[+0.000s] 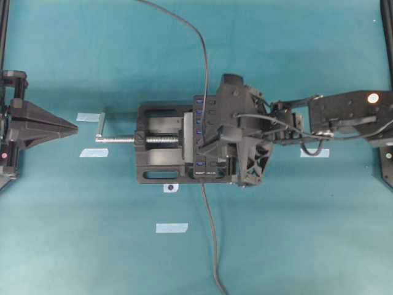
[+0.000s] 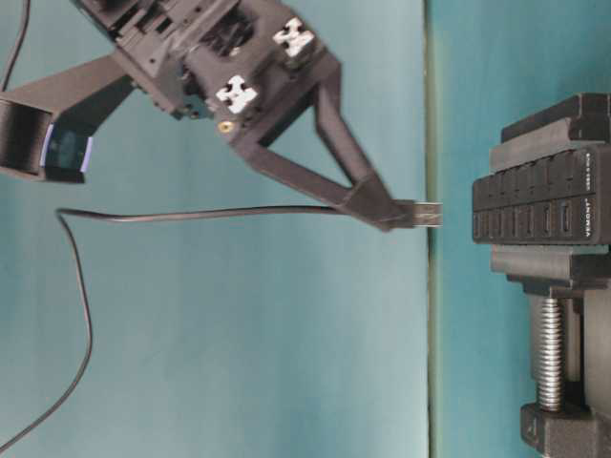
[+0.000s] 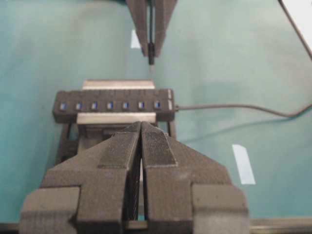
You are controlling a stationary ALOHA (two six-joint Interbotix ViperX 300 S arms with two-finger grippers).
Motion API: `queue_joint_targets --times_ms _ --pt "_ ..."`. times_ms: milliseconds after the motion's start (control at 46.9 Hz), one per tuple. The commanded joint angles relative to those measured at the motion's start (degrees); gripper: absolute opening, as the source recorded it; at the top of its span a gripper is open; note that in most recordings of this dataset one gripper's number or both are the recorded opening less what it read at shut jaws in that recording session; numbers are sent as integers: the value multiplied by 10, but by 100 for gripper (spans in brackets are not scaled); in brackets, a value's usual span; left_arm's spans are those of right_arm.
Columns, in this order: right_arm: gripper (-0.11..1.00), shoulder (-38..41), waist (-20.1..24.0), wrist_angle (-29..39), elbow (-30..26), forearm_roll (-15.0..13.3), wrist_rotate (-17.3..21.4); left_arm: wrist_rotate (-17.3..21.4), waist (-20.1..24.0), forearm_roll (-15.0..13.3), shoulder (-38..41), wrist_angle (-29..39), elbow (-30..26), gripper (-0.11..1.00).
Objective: Insert the USB into the front port of the fixed hub.
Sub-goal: 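Carry the held USB plug to the hub's front port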
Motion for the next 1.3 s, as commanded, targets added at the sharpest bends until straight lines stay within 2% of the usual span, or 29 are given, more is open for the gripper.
queue_joint_targets --times_ms 0,1280 --pt "6 -4 4 -8 -5 0 11 -1 1 1 3 -4 -6 0" --pt "5 58 13 -39 -8 0 14 -7 1 1 3 -3 -1 0"
